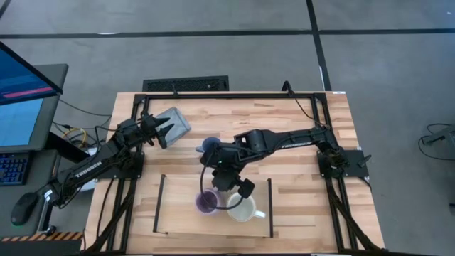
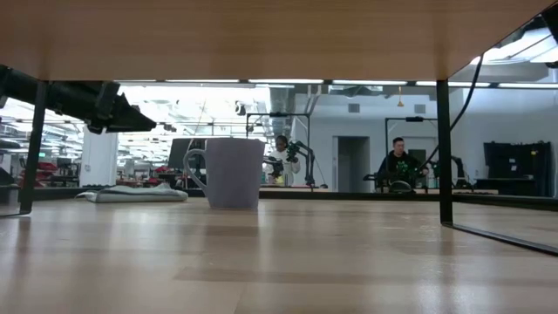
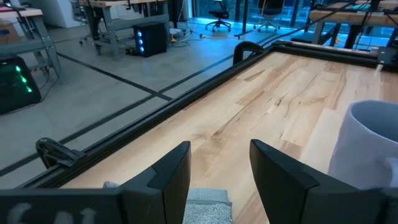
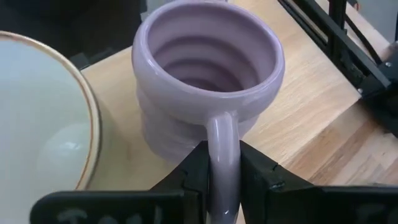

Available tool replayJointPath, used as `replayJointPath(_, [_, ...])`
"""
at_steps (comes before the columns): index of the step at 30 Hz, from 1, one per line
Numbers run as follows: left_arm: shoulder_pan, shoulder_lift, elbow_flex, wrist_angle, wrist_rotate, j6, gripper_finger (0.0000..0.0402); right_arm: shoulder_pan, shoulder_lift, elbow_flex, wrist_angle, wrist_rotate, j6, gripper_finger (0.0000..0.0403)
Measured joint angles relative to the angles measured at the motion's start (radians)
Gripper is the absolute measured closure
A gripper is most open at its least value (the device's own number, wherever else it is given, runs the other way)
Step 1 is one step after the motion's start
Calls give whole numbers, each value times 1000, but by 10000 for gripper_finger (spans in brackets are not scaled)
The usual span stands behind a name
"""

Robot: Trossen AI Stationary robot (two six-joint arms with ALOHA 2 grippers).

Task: Stack small to large cups/mugs on shelf
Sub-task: Put the purple mug on the shelf

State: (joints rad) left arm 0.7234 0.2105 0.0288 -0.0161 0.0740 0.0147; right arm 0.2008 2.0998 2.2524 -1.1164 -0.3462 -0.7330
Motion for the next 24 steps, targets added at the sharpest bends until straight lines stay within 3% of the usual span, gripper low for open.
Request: replayJointPath(24, [0, 4, 0, -1, -7, 0, 246, -9, 56, 5, 0, -17, -56, 321])
